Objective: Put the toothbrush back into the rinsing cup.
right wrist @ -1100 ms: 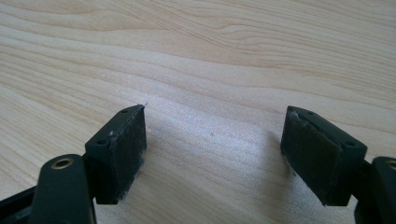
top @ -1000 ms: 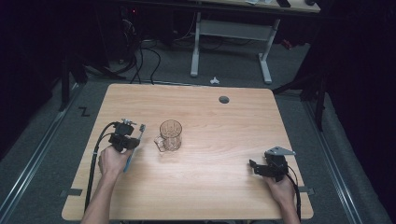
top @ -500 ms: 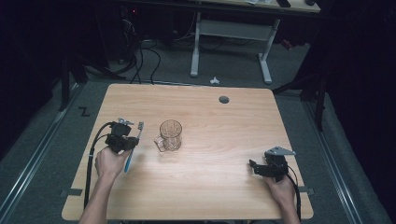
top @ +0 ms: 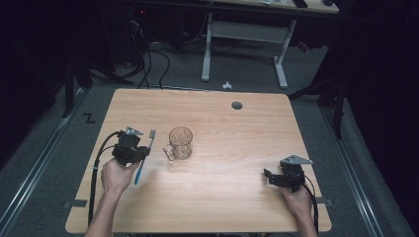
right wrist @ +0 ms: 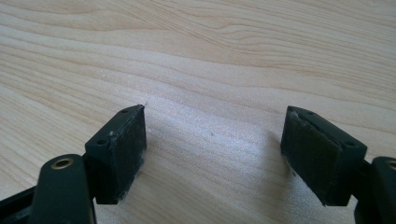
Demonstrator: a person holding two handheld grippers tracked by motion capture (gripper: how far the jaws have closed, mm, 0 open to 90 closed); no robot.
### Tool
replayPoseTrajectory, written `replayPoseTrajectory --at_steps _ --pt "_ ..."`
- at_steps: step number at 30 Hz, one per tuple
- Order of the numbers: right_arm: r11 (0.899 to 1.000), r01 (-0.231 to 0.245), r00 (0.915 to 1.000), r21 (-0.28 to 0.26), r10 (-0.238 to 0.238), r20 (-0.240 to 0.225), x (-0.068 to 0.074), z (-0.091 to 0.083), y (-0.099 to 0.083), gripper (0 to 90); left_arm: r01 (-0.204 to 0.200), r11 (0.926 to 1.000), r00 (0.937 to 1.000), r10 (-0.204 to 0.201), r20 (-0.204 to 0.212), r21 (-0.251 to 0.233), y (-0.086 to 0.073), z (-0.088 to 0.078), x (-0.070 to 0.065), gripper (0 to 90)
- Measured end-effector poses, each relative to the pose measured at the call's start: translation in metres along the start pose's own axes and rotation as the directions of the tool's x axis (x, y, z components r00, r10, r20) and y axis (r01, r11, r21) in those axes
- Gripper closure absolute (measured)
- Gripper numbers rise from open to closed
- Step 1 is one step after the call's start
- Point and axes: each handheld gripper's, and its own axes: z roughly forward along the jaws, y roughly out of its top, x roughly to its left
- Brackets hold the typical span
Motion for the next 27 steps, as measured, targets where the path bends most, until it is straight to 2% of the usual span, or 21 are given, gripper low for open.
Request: replayPoseTrajectory --at_steps 3,4,12,16,27 --pt "1.000 0.000 1.0000 0.000 0.000 0.000 0.000 0.000 0.000 22.6 -0.005 1.0000 1.0000 0.005 0.007 -0.006 0.000 -0.003 -0.002 79.8" --pt "1.000 0.000 1.0000 0.000 0.000 0.000 0.000 0.000 0.000 22.6 -0.003 0.9998 0.9997 0.003 0.025 -0.020 -0.001 -0.006 -0.004 79.8" --pt "1.000 0.000 1.0000 0.000 0.000 0.000 0.000 0.000 0.000 22.6 -0.011 0.9971 0.9979 0.016 0.063 -0.076 0.002 -0.019 -0.014 79.9" --pt "1.000 -0.001 1.0000 0.000 0.001 0.000 0.000 0.000 0.000 22.6 -0.021 0.9964 0.9970 0.027 0.072 -0.083 0.004 -0.020 -0.018 80.0" --pt "1.000 0.001 1.0000 0.000 -0.001 -0.001 0.000 0.000 0.000 22.7 -0.035 0.9881 0.9939 0.050 0.098 -0.150 0.012 -0.025 -0.026 80.1"
